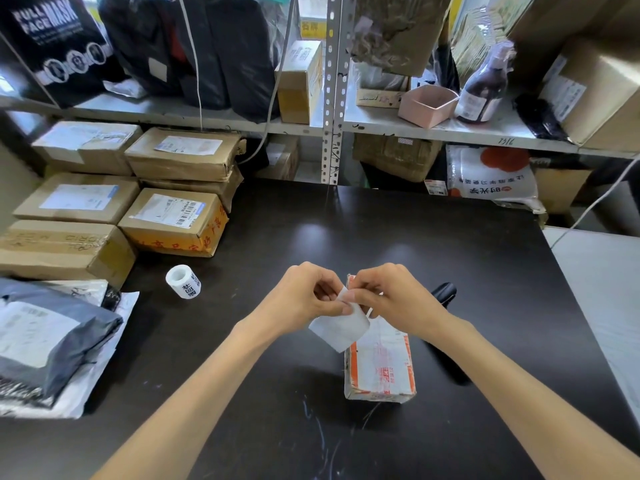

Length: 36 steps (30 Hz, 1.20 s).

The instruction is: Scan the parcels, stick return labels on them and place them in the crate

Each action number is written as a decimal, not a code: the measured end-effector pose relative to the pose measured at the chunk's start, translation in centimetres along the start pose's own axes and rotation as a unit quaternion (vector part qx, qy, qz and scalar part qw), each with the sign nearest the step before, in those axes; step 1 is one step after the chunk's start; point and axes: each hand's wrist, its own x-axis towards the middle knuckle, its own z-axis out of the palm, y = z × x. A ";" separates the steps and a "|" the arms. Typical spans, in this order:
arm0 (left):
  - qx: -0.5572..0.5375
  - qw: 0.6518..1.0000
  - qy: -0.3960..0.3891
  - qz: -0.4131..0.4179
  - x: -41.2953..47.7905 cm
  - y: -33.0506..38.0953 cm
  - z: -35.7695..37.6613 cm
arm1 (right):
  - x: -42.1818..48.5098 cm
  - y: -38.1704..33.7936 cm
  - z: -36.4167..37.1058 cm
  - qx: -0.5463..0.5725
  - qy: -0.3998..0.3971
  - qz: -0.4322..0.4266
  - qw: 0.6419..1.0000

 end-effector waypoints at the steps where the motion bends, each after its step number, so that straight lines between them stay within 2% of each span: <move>1: 0.006 1.000 0.001 0.000 0.0 0.0 -0.1 | 0.0 0.1 -0.1 0.010 -0.010 -0.003 1.000; 6: 0.009 1.000 0.010 0.016 -0.1 -0.1 -0.6 | -0.1 0.7 -0.2 0.069 0.021 0.020 0.997; 12: 0.004 0.999 0.009 0.039 -0.2 0.0 -0.5 | 0.0 0.1 0.6 0.012 0.052 -0.013 0.998; 16: -0.010 0.999 0.008 0.040 -0.2 0.2 -0.6 | 0.2 0.1 0.3 0.097 0.016 -0.017 0.995; 19: 0.004 0.999 0.004 0.035 -0.3 0.0 -0.6 | 0.4 0.5 0.1 0.167 -0.012 0.014 0.986; 21: 0.015 0.999 0.014 0.035 -0.3 -0.6 -0.7 | 0.6 1.2 0.2 0.219 0.025 0.043 0.975; 23: 0.004 0.999 0.037 0.015 -0.1 -1.8 -0.8 | 0.7 2.1 0.4 0.245 0.116 0.084 0.959; 27: 0.007 0.990 0.040 -0.136 0.5 -5.9 -0.4 | 0.7 3.9 0.9 0.161 0.299 0.166 0.926; 29: 0.023 0.976 0.002 -0.216 0.7 -7.3 0.2 | 0.5 4.3 1.1 0.099 0.312 0.165 0.930; 31: 0.131 0.952 -0.029 -0.275 1.0 -7.5 0.9 | 0.3 4.3 1.4 0.045 0.300 0.147 0.941; 33: 0.249 0.937 0.023 -0.243 1.4 -6.9 1.8 | 0.2 4.0 1.7 -0.013 0.294 0.122 0.948; 34: 0.252 0.942 0.076 -0.208 1.6 -6.1 2.3 | 0.1 3.8 1.8 -0.046 0.292 0.105 0.950; 36: 0.149 0.962 0.161 -0.162 1.8 -4.0 3.1 | 0.1 3.4 2.2 -0.124 0.286 0.060 0.948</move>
